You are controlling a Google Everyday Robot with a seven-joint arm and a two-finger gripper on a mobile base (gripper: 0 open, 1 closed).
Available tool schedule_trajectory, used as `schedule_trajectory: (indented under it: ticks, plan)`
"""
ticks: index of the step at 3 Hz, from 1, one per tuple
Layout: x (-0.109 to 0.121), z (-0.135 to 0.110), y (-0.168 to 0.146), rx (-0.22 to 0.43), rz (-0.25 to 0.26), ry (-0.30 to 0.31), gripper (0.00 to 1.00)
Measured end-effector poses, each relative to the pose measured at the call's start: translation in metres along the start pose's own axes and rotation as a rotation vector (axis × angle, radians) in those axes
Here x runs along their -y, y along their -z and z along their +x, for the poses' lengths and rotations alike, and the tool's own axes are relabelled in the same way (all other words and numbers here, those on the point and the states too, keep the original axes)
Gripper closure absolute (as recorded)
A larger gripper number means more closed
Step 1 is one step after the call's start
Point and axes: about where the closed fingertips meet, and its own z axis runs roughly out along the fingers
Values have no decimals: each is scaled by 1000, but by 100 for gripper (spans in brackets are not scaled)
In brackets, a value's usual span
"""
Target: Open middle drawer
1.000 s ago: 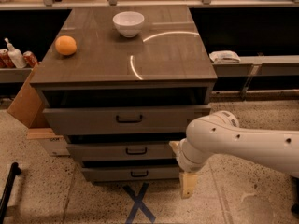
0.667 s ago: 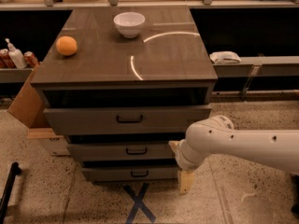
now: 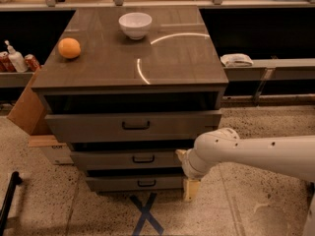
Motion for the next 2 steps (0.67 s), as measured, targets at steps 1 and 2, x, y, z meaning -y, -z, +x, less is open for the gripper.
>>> schedule_trajectory:
  ticks: [1, 2]
  plan:
    - [12, 6, -13, -9, 33, -12, 0]
    - [30, 10, -24, 2, 78, -24, 0]
